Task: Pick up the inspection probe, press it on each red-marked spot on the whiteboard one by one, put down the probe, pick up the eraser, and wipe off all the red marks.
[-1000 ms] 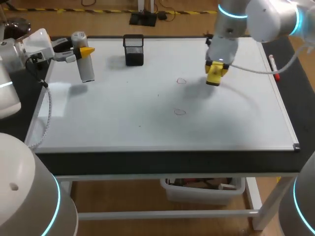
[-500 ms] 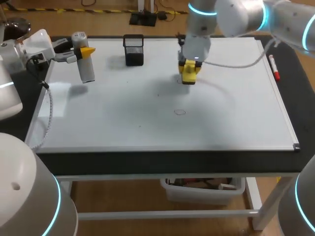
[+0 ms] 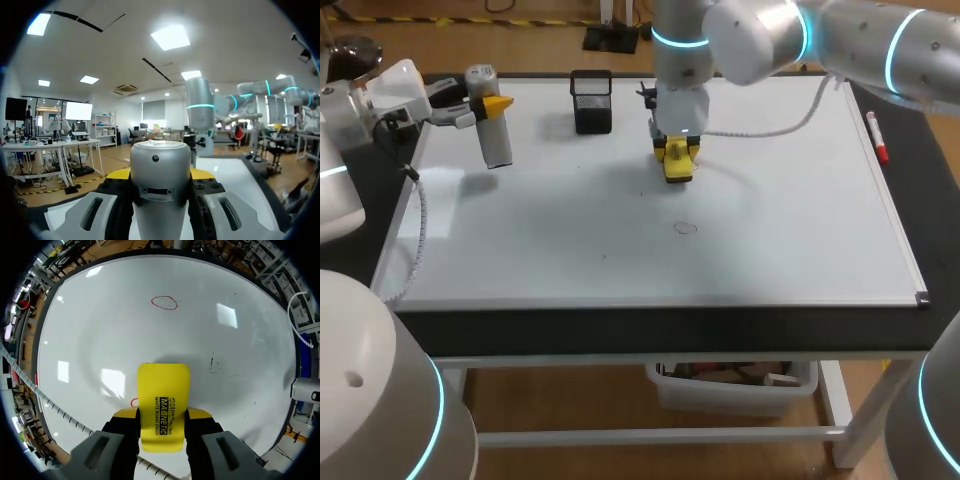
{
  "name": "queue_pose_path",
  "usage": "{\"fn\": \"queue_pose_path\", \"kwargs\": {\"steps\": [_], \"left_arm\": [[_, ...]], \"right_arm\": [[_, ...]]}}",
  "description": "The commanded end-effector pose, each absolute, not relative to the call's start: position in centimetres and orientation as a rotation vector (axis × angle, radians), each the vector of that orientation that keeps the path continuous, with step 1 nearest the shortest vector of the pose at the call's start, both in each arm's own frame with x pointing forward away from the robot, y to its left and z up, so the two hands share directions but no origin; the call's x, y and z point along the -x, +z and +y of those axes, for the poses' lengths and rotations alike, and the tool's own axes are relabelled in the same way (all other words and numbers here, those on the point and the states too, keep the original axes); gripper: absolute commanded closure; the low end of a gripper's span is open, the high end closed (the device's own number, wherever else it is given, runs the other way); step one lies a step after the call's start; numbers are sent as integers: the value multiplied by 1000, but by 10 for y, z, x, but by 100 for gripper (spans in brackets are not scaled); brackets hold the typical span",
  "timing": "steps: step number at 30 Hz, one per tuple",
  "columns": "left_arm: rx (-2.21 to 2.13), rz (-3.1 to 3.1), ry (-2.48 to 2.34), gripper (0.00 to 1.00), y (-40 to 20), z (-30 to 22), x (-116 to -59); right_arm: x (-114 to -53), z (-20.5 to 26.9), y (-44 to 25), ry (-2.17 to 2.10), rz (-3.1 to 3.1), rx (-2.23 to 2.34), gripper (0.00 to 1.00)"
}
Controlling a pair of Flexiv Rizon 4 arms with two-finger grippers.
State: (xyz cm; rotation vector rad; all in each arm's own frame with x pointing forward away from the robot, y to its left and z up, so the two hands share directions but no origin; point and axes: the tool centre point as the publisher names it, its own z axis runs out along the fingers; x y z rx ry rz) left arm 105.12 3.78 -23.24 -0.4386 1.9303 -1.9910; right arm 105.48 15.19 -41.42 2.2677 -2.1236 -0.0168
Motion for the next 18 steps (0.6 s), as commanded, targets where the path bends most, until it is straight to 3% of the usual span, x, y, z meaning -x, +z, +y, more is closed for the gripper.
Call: {"fn": "queue_pose_path", "kwargs": {"steps": [1, 18], "left_arm": [[436, 1925, -1993, 100, -233, 38, -1051], [436, 1925, -1993, 100, -233, 38, -1051]], "right_arm": [[-1057, 151, -416, -5, -2118, -2253, 100], [-1058, 141, -432, 3, -2147, -2205, 100]]}}
